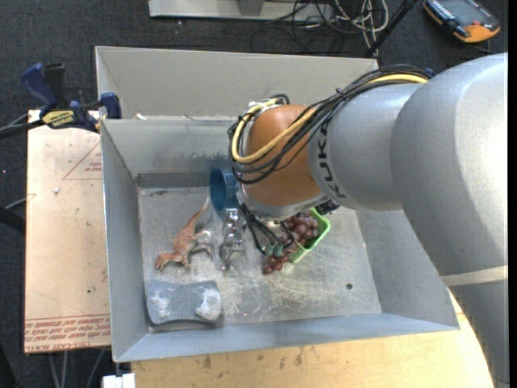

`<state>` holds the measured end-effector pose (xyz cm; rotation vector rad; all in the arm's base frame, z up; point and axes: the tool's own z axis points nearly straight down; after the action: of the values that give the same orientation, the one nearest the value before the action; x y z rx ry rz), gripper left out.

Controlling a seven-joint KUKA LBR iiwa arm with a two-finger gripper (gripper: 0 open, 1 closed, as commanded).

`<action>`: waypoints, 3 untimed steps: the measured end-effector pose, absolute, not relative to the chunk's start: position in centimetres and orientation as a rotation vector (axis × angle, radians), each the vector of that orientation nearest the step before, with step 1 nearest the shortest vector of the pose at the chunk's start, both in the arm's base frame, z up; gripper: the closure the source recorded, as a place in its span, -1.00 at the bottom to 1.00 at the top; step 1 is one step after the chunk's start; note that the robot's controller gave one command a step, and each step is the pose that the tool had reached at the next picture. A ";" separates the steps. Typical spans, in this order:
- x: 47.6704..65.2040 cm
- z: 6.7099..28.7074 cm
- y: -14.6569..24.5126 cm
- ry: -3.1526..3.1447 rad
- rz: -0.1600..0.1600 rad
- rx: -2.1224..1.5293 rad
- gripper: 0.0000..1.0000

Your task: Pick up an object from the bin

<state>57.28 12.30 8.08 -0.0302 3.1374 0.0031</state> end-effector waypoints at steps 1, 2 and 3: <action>57.2 8.0 12.4 3.141 0.004 -0.031 -1.00; 57.2 8.0 12.3 3.140 0.004 -0.031 -1.00; 57.5 7.5 15.0 3.117 0.007 0.302 1.00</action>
Offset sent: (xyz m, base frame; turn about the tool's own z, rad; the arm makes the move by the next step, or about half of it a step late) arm 0.0000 0.0000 0.0000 0.0000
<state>57.48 14.96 7.51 0.3019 3.1172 0.0072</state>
